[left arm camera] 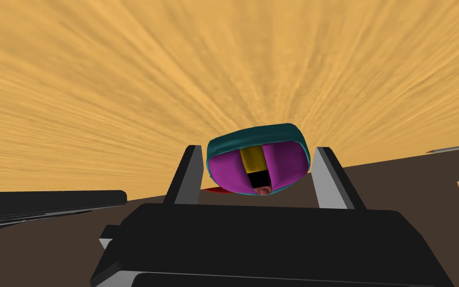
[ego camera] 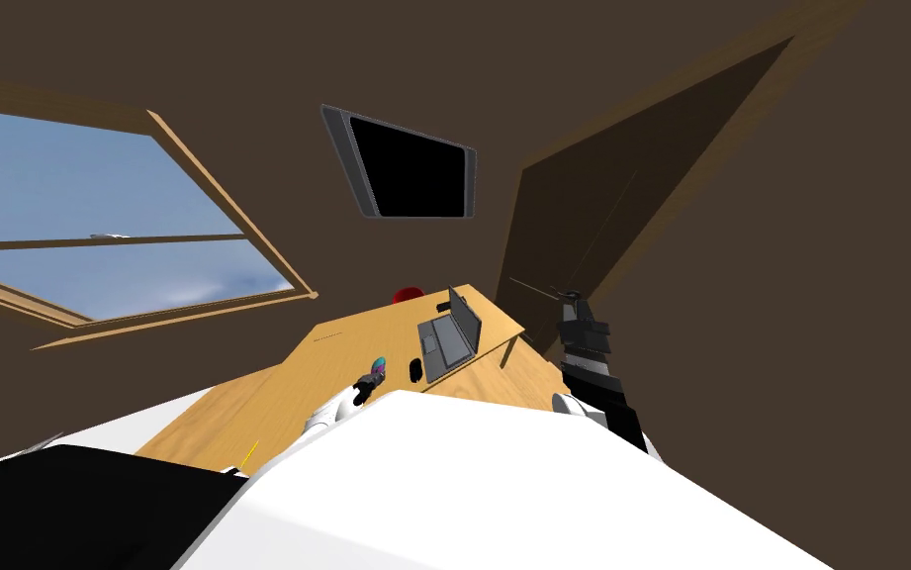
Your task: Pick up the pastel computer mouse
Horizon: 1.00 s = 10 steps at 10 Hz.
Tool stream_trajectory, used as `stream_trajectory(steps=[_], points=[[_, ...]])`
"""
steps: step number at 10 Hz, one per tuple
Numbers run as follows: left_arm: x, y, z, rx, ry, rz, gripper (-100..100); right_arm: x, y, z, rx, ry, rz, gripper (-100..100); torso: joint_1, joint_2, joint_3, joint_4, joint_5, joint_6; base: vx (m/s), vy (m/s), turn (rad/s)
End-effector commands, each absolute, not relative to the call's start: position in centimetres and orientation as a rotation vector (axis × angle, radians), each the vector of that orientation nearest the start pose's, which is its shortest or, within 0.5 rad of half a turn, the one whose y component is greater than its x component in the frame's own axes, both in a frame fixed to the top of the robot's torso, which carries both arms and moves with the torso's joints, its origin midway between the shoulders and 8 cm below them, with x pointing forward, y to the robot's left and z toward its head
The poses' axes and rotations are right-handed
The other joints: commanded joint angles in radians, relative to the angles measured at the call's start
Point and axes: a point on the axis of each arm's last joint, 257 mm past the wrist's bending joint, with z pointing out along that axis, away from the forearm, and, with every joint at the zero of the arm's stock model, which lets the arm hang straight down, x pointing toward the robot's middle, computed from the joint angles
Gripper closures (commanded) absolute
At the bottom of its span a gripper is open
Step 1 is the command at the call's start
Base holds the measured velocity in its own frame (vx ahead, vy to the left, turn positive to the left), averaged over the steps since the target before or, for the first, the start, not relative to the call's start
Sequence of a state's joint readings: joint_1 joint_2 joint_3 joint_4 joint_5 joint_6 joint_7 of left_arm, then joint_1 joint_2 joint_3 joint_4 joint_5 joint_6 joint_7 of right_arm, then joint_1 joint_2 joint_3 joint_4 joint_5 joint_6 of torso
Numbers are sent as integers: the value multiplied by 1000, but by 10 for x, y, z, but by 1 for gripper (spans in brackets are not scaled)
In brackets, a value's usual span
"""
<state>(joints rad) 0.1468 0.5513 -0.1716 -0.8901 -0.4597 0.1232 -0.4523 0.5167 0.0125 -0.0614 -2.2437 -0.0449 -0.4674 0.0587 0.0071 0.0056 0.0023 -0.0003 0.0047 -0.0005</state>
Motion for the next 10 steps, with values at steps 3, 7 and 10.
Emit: stream_trajectory(steps=[3,7,10], points=[[309,526,-538,-390,2388,355,100,349,-312,-3,732,641,1188,0,-1,-2,-1,0,0,1,-65,5,-24],[340,519,-534,-407,2395,361,100,349,-312,-2,732,641,1188,0,0,2,1,1,0,0,-119,21,-45],[370,512,-527,-408,2408,373,100,349,-312,-3,732,641,1188,0,-1,1,1,0,-1,0,-112,13,-44]])
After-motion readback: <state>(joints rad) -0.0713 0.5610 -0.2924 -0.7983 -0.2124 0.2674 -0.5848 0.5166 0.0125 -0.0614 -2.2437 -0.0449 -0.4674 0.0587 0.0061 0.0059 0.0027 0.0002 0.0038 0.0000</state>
